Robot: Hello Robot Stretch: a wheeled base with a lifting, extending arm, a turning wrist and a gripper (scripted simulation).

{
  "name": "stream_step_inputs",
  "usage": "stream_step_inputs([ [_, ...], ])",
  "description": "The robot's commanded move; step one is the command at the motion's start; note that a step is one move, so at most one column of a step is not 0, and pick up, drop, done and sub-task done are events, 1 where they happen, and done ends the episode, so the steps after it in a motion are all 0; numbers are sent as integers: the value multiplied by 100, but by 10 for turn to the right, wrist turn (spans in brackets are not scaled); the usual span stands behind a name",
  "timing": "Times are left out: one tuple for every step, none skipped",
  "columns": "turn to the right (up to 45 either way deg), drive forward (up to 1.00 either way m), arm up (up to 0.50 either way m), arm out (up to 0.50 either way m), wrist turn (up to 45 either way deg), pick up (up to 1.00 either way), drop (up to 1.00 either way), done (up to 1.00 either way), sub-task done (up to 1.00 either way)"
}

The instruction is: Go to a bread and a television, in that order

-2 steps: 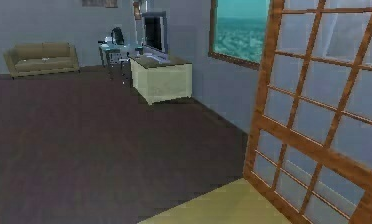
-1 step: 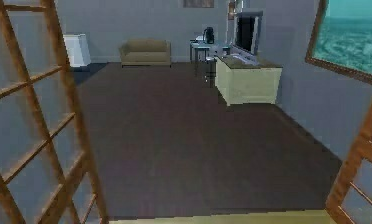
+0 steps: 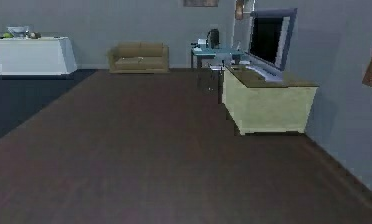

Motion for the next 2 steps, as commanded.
stream_step_inputs([
  [-60, 0, 0, 0, 0, 0, 0, 0, 0],
  [0, 50, 0, 0, 0, 0, 0, 0, 0],
])
